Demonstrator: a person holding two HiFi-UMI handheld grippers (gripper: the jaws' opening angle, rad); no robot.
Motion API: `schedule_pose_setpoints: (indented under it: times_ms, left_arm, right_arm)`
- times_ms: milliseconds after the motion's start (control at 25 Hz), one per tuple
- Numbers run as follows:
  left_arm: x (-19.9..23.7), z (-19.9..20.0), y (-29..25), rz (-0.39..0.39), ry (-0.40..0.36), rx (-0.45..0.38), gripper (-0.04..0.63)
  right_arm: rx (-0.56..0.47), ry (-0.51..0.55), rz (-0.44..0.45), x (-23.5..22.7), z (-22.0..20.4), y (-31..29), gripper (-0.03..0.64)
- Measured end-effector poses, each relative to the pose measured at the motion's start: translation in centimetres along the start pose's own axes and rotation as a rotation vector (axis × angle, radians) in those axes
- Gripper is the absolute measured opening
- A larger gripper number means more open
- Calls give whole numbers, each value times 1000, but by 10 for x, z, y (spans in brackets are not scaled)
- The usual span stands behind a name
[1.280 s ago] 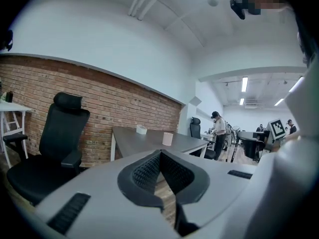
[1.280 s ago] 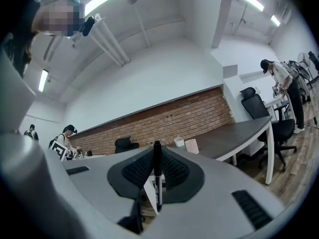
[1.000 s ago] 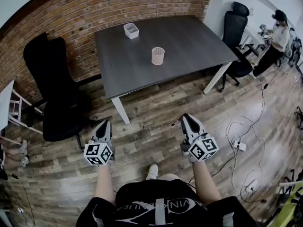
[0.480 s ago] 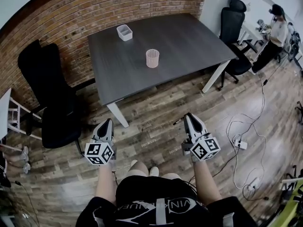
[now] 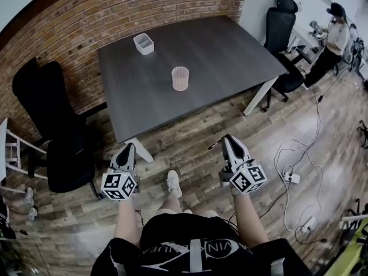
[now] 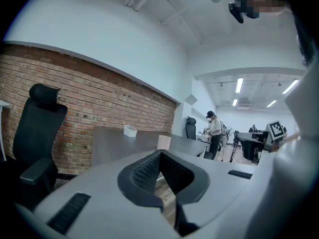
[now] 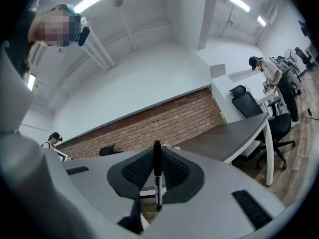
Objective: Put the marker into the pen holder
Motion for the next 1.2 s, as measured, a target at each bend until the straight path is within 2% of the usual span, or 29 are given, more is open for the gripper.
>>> schedule_pose_setpoints:
  times_ms: [520,1200]
  left_arm:
    - [31,26,-103,-26,25,23,14]
    - [65,44,-212,-112,46,76,14]
  right_arm:
    - [30,-7,15,-34,4,-104,55]
    - [57,-10,-19,-62,-1,-197,55]
Point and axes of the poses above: the fingertips, and each gripper's own axes: y backward along the fingers, x to its left, z out of its top, the point moved 8 cm from there along y, backward along the fingers, and after that the axes turned 10 degrees about y, right-handed, at the moved point
